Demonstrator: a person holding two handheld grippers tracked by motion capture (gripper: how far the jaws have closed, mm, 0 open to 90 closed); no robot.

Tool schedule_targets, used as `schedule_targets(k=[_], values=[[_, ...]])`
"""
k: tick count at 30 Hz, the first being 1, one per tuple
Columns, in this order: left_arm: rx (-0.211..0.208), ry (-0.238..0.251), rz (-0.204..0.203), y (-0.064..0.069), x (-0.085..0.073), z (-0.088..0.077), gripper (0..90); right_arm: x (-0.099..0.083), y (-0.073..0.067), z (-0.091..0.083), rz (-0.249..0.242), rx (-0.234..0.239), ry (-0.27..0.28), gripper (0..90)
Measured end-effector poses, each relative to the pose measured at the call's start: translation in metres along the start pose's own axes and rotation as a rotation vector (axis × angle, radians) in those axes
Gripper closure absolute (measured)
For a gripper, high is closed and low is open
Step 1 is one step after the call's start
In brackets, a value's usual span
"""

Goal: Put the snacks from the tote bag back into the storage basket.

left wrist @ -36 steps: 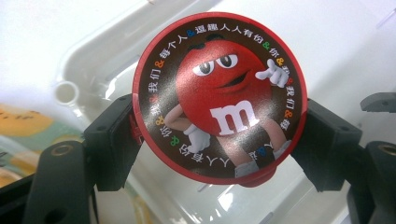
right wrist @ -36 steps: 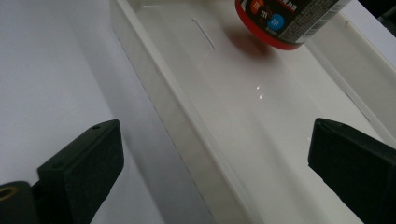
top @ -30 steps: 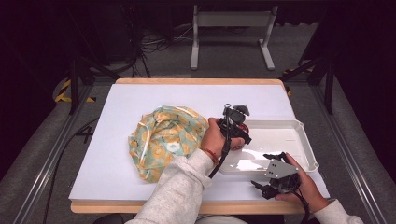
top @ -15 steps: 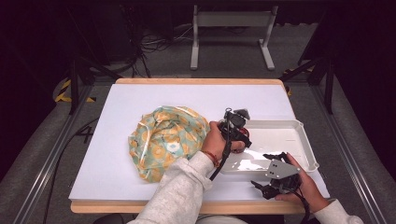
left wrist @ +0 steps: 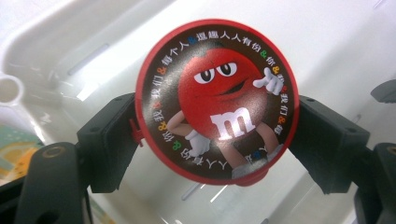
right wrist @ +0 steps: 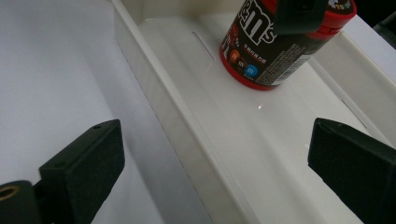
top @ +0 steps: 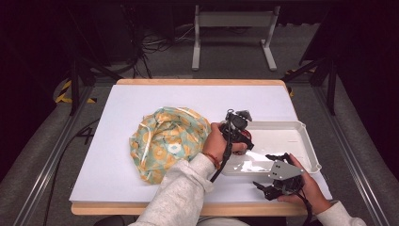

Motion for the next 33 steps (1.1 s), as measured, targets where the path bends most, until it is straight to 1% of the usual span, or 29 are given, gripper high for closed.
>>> schedule_targets(k=[2, 4, 6, 8, 10, 11, 12, 13, 14, 16, 17, 19, 20, 22, 23, 25, 27, 32, 33], values=[[0.001, 0.002, -0.007, -0.001, 0.000, -0.001, 18.2, 0.000, 0.000, 0.000, 0.004, 0.002, 0.003, 4.6], [-0.002, 0.003, -0.001, -0.001, -0.001, -0.002, 16.3, 0.001, 0.000, -0.001, 0.004, 0.001, 0.009, 4.8], [0.010, 0.009, 0.007, -0.003, -0.001, -0.003, 15.5, 0.001, 0.000, -0.001, 0.007, 0.005, 0.017, 4.8], [0.004, 0.015, 0.009, -0.002, -0.002, -0.006, 15.2, 0.001, 0.000, -0.001, 0.010, 0.004, 0.021, 4.9], [0.010, 0.023, 0.021, -0.003, -0.002, -0.010, 14.8, 0.002, 0.000, -0.002, 0.010, 0.005, 0.025, 4.9], [0.011, 0.027, 0.030, -0.002, -0.001, -0.011, 14.8, 0.002, 0.000, -0.002, 0.011, 0.003, 0.025, 4.9], [0.011, 0.027, 0.030, -0.002, -0.001, -0.011, 14.7, 0.002, 0.000, -0.002, 0.012, 0.001, 0.024, 4.9], [0.020, 0.032, 0.035, -0.003, -0.001, -0.013, 14.7, 0.002, 0.000, -0.002, 0.012, 0.001, 0.024, 4.9], [0.026, 0.036, 0.033, -0.002, -0.001, -0.014, 14.5, 0.002, 0.000, -0.002, 0.012, 0.002, 0.025, 4.9], [0.025, 0.039, 0.031, -0.001, -0.001, -0.015, 13.6, 0.002, 0.000, -0.002, 0.009, 0.002, 0.023, 4.9], [0.027, 0.038, 0.042, -0.002, -0.001, -0.016, 13.6, 0.002, 0.000, -0.002, 0.009, 0.003, 0.024, 4.9], [0.032, 0.044, 0.040, -0.003, 0.000, -0.017, 13.5, 0.002, 0.000, -0.002, 0.008, 0.004, 0.023, 4.9], [0.038, 0.048, 0.042, -0.004, 0.000, -0.019, 12.6, 0.002, 0.000, -0.002, 0.006, 0.007, 0.023, 5.3], [0.034, 0.055, 0.049, -0.003, 0.000, -0.021, 11.7, 0.001, 0.000, -0.003, 0.008, 0.007, 0.022, 5.3], [0.033, 0.058, 0.054, -0.003, 0.000, -0.023, 9.7, 0.001, 0.000, -0.003, 0.007, 0.003, 0.023, 5.5], [0.052, 0.071, 0.058, -0.005, 0.000, -0.026, 8.2, 0.002, 0.000, -0.003, 0.008, 0.007, 0.029, 5.7], [0.039, 0.074, 0.065, -0.006, 0.000, -0.028, 7.7, 0.002, 0.000, -0.003, 0.007, 0.006, 0.032, 5.8], [0.045, 0.080, 0.066, -0.009, 0.000, -0.031, 6.4, 0.002, 0.000, -0.002, 0.004, 0.008, 0.022, 5.8], [0.041, 0.083, 0.064, -0.010, -0.001, -0.031, 6.4, 0.001, -0.001, -0.002, 0.006, 0.005, 0.017, 5.7]])
Point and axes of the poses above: each handheld gripper's, and its own axes: z roughly forward along the jaws, x roughly out of its top, y roughly to its right, the point moved 8 cm from there along z, roughly forward along the jaws, and after that the axes turned 1 degree about x, right-handed, at the moved point
